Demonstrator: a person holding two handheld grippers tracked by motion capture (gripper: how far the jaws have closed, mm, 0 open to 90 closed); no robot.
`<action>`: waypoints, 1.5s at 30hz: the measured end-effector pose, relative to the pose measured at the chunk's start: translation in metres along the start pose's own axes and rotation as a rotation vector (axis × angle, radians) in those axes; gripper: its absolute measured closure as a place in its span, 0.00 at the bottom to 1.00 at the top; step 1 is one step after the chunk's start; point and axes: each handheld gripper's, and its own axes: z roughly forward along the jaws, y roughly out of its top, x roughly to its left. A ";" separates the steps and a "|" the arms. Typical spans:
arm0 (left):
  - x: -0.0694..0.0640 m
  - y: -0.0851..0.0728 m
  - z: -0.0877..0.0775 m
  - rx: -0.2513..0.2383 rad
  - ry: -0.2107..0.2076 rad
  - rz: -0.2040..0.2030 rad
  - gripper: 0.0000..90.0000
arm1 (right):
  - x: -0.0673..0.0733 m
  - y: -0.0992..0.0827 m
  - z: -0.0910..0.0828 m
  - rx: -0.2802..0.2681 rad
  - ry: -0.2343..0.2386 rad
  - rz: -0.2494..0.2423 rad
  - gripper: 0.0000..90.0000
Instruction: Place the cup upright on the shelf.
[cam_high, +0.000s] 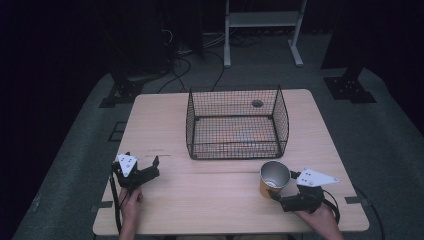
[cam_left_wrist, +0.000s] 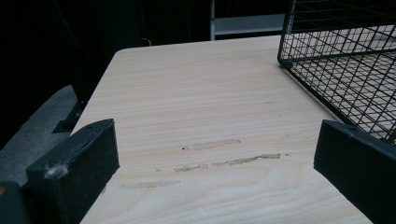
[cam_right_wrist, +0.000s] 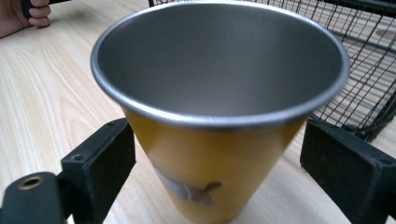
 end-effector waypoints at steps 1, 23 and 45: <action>0.000 0.000 0.000 0.001 0.000 -0.001 0.00 | 0.001 0.001 0.000 -0.002 -0.004 -0.003 0.11; 0.000 0.000 0.000 0.001 0.002 0.001 0.00 | 0.001 0.021 0.009 -0.029 0.052 -0.006 0.14; -0.001 0.000 0.000 0.003 0.002 0.009 0.00 | -0.009 0.088 0.002 -0.081 0.120 -0.004 0.14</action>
